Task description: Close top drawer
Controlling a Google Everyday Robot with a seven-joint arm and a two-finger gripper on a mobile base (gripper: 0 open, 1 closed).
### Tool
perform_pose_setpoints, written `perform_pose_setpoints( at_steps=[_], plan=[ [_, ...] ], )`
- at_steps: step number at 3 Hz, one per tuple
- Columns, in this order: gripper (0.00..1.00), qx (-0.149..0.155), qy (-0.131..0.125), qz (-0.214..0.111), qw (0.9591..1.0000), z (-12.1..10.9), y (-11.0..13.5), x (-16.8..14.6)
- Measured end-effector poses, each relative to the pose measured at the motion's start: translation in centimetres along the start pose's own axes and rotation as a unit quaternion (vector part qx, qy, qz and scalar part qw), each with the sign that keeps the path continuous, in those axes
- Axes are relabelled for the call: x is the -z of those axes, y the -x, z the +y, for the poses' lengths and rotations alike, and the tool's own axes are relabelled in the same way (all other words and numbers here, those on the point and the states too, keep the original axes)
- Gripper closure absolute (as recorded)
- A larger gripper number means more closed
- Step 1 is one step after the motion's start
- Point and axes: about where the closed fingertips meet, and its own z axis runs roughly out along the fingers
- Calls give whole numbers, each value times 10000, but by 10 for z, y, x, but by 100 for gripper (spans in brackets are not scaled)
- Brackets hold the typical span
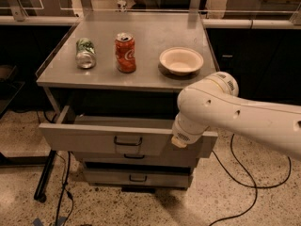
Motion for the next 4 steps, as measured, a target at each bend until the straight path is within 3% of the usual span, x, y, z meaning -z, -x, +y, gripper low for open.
perform_pose_setpoints(
  at_steps=[1,2,4],
  plan=[
    [36,0,0,0,10000,0,0,0],
    [5,0,0,0,10000,0,0,0],
    [0,0,-1,0,10000,0,0,0]
  ],
)
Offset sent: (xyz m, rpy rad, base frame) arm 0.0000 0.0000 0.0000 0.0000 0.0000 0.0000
